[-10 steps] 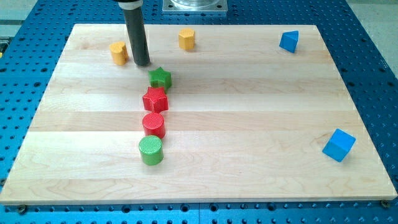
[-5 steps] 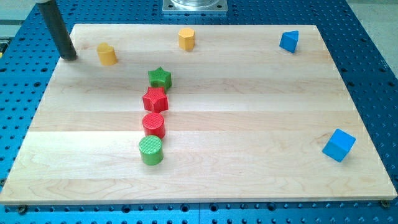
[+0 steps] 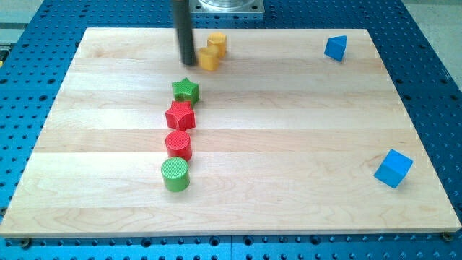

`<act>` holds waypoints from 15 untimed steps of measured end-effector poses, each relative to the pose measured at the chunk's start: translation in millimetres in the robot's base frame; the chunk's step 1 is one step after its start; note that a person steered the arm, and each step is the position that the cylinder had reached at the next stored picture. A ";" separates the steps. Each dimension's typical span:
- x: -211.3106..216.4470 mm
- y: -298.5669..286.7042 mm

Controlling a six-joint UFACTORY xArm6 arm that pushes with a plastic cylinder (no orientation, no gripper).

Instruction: Make a vertical line with yellow blocks and triangle

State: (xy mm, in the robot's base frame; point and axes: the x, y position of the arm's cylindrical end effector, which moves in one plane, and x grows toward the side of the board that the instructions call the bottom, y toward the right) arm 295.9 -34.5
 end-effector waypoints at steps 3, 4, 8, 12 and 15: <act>-56.6 76.1; -92.0 16.8; -44.6 79.9; 38.4 308.0; -17.2 249.6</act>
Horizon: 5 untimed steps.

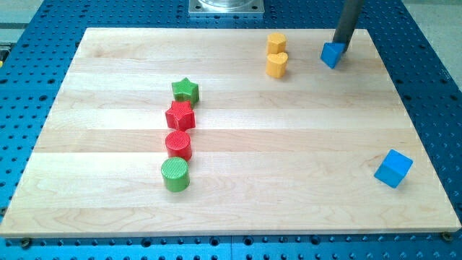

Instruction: Make a vertical line with yellow blocks and triangle

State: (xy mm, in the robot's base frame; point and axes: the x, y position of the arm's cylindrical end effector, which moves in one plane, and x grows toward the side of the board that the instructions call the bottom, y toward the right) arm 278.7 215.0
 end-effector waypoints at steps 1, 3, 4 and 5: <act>40.8 -10.6; 62.1 -21.2; 85.8 -44.5; 91.3 -53.5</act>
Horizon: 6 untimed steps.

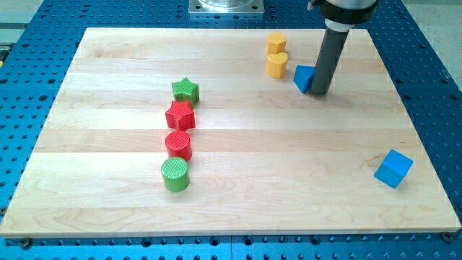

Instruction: Make a vertical line with yellow blocks and triangle

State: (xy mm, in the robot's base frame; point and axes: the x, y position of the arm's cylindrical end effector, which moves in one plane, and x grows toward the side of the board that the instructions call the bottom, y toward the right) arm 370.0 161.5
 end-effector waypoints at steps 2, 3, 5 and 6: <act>-32.3 3.4; -25.7 -20.9; 13.9 -42.3; 51.0 -41.5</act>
